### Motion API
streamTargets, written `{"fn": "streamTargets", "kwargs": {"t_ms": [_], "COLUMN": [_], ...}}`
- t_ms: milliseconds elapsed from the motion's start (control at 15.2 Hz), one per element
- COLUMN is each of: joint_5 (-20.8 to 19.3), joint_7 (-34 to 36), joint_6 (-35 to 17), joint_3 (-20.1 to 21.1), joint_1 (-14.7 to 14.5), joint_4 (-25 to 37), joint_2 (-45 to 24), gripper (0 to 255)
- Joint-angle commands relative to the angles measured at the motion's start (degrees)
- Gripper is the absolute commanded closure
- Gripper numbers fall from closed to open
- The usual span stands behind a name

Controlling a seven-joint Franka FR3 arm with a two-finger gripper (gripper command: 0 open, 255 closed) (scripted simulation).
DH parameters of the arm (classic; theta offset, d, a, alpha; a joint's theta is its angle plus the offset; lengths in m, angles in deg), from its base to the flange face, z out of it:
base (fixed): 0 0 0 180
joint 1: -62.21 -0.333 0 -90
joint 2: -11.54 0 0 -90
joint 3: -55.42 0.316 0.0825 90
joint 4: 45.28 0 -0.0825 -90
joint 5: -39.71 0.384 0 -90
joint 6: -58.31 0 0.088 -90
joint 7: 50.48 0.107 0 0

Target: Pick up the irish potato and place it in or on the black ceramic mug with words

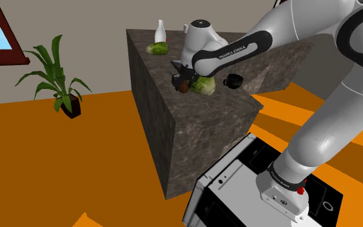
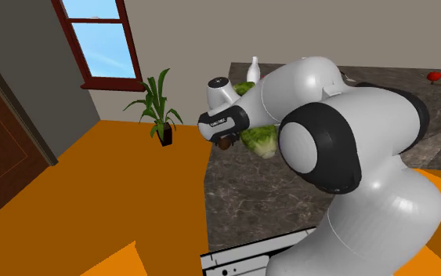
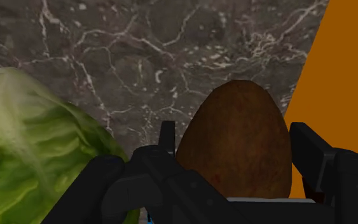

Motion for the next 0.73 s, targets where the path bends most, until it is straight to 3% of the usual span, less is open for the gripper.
{"fn": "streamTargets", "kwargs": {"t_ms": [0, 660], "joint_5": [0.84, 3.76], "joint_7": [-0.70, -3.68], "joint_6": [1.46, 8.56], "joint_3": [0.08, 0.02], "joint_1": [-0.06, -0.22], "joint_4": [0.61, 5.03], "joint_2": [0.95, 4.08], "gripper": [255, 255]}}
